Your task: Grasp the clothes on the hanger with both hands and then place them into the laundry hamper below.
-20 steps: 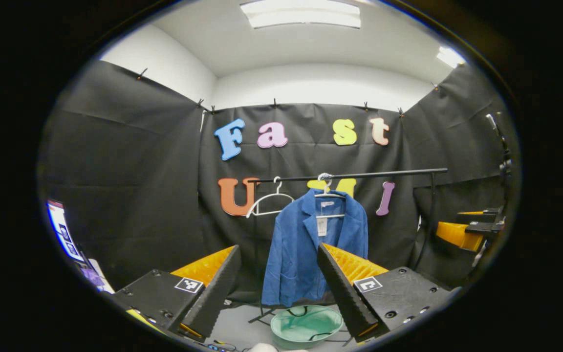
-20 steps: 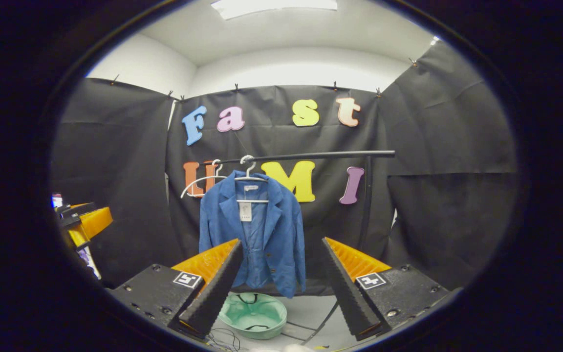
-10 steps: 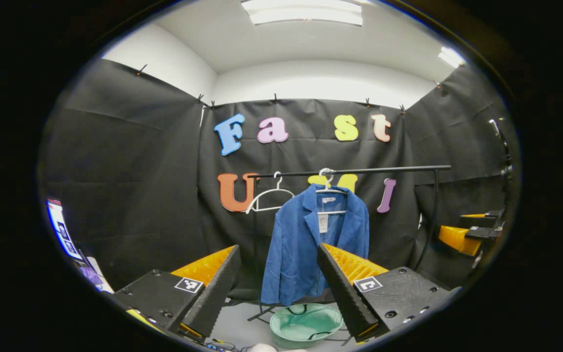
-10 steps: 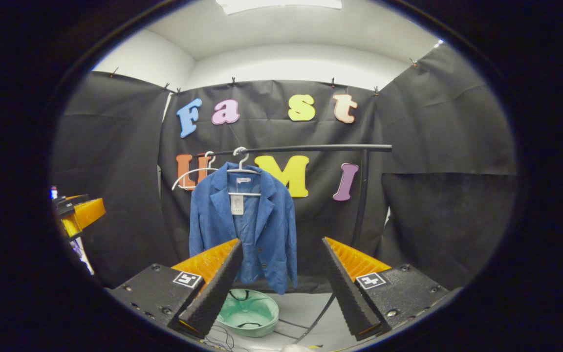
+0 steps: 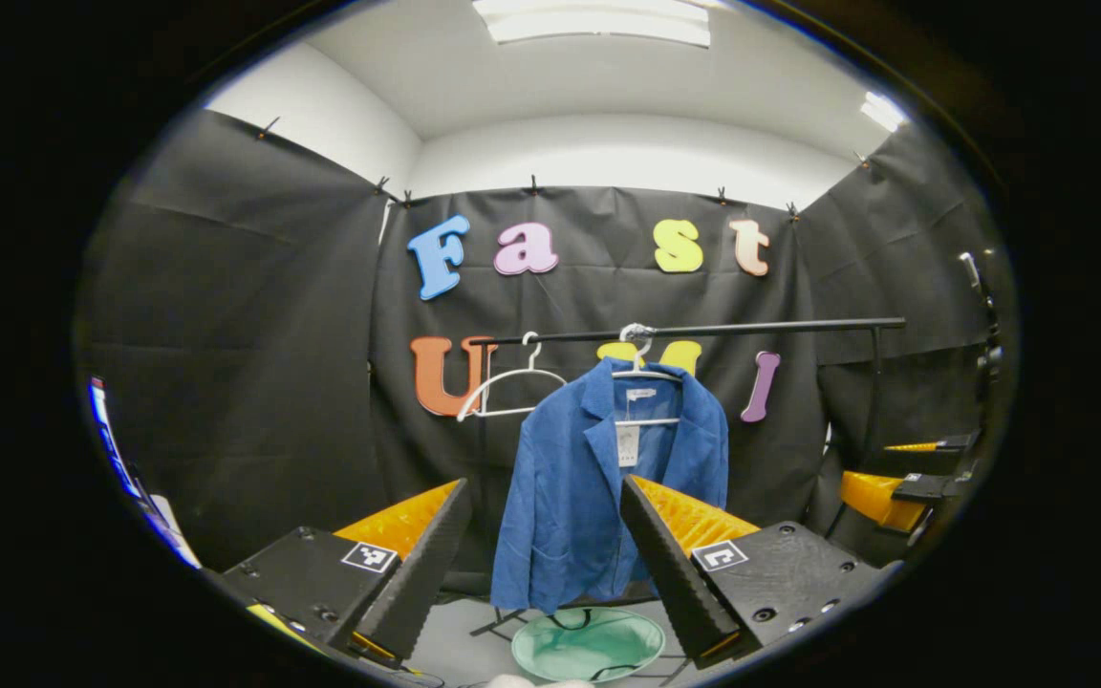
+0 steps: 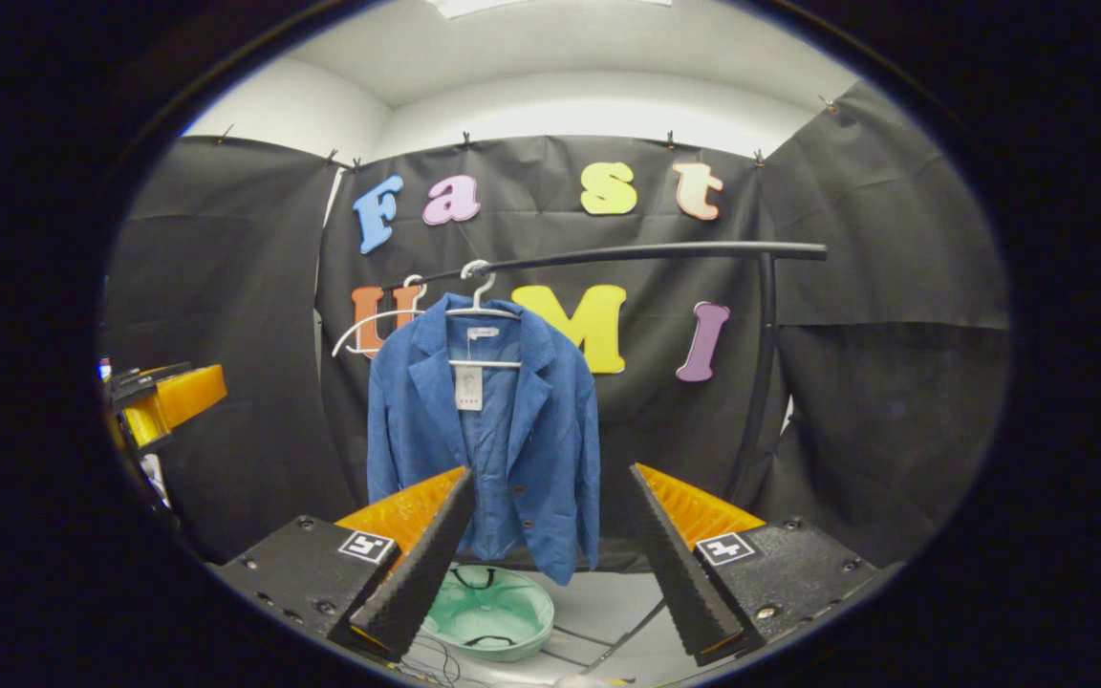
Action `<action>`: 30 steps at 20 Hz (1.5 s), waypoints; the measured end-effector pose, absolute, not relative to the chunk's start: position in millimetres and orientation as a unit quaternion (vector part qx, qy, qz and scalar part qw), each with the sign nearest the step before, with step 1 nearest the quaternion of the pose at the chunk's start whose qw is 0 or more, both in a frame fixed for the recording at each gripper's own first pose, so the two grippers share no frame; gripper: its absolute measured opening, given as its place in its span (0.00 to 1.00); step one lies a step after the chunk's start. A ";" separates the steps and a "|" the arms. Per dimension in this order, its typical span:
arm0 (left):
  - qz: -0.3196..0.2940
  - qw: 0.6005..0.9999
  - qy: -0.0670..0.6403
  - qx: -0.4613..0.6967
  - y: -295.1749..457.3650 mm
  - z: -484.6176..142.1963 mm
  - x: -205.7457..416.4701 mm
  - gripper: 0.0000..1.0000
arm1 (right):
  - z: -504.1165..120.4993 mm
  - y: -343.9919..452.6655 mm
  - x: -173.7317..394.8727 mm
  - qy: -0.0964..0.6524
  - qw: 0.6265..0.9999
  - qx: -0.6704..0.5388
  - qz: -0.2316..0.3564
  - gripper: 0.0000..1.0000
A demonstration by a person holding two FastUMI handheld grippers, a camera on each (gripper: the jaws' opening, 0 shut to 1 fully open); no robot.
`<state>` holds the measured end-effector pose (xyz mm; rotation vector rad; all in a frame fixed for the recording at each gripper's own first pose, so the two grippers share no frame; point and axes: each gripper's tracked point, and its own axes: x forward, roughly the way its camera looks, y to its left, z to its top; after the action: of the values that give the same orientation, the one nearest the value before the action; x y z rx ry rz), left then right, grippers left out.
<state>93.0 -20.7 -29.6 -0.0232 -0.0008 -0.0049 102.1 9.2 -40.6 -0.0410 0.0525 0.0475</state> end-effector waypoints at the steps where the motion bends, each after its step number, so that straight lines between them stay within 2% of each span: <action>1: 0.000 1.000 -0.003 -0.013 -22.9 -32.1 104.6 1.00 | -42.9 7.0 115.5 0.027 0.999 -0.020 0.026 1.00; 6: 0.006 1.000 -0.009 -0.019 -41.0 -48.6 174.4 1.00 | -45.5 9.1 195.1 0.020 0.998 -0.017 0.053 1.00; 7: 0.008 1.000 -0.011 -0.018 -44.1 -53.7 191.2 1.00 | -47.0 9.2 213.8 0.021 0.998 -0.019 0.058 0.95; 8: 0.008 1.000 -0.013 -0.018 -48.1 -57.4 207.6 1.00 | -47.9 11.0 231.7 0.021 0.998 -0.017 0.065 1.00; 16: 0.002 1.000 -0.013 0.000 -82.9 -97.1 314.1 1.00 | -65.0 26.6 350.5 0.037 0.993 -0.029 0.106 1.00; 21: 0.005 1.000 0.014 0.012 -94.8 -128.0 369.5 1.00 | -73.0 34.0 399.1 0.046 0.990 -0.037 0.128 0.99; 22: 0.004 1.000 0.013 0.009 -98.0 -129.4 377.1 0.96 | -74.2 36.6 406.1 0.051 0.989 -0.034 0.132 0.99; 23: 0.002 1.000 0.014 0.005 -101.3 -129.5 385.3 1.00 | -74.8 36.8 413.4 0.055 0.989 -0.031 0.134 0.98; 24: -0.003 1.000 0.015 0.002 -105.3 -129.9 392.4 0.96 | -74.3 38.0 420.2 0.057 0.989 -0.027 0.136 0.97; 25: -0.006 1.000 0.015 0.002 -108.3 -130.1 398.5 0.96 | -74.7 38.8 425.7 0.061 0.988 -0.023 0.138 0.96; 27: -0.007 1.000 0.012 0.005 -109.8 -127.4 408.2 1.00 | -72.0 41.2 435.6 0.062 0.988 -0.012 0.142 0.93; 28: -0.006 1.000 0.010 0.007 -110.1 -126.0 413.4 0.96 | -70.8 42.5 441.3 0.062 0.988 -0.009 0.142 0.89; 29: -0.006 1.000 0.012 0.007 -111.1 -126.5 417.6 1.00 | -71.4 45.9 444.8 0.063 0.987 -0.003 0.145 0.87; 30: -0.007 1.000 0.013 0.007 -112.7 -126.1 420.6 0.92 | -70.5 49.8 448.4 0.064 0.987 0.002 0.148 0.84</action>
<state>420.6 -112.7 -126.1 0.0149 0.0253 -0.0145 448.4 49.8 -70.5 0.0043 0.1293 0.2974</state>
